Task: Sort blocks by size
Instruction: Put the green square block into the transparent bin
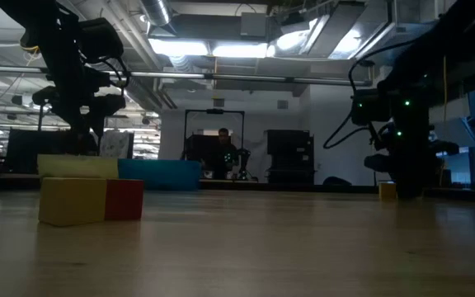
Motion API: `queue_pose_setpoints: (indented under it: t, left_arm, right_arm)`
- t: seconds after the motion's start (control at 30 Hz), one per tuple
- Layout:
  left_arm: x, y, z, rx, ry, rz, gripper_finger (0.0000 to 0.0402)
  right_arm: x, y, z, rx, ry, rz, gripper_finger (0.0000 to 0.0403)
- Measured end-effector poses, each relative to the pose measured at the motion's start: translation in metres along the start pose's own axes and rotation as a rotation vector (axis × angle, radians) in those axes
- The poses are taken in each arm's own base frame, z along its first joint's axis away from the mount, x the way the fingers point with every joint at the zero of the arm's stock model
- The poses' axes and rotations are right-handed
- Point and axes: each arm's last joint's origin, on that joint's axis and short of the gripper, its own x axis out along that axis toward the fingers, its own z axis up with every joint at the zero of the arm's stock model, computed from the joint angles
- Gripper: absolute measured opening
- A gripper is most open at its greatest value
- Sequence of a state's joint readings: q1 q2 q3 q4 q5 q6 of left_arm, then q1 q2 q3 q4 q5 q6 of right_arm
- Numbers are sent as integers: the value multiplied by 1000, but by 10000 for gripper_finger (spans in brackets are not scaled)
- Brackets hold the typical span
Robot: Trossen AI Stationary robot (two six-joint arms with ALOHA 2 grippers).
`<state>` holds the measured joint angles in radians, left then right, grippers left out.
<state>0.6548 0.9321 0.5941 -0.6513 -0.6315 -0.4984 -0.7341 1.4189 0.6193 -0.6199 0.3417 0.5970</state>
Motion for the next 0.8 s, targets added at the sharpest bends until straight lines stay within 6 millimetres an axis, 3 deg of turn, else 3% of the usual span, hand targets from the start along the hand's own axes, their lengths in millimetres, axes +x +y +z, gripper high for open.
queue_pose_setpoints:
  t: [0.07, 0.4, 0.63, 0.8]
  left_arm:
    - [0, 0, 0, 0, 0, 0, 196]
    - [0, 0, 0, 0, 0, 0, 196]
    - [0, 0, 0, 0, 0, 0, 196]
    - [0, 0, 0, 0, 0, 0, 196]
  right_arm:
    - [0, 1, 1, -4, 0, 14, 137]
    - [-8, -6, -11, -63, 138, 50, 136]
    - [-35, -20, -24, -56, 220, 207, 139]
    - [-61, -23, -35, -40, 223, 414, 140]
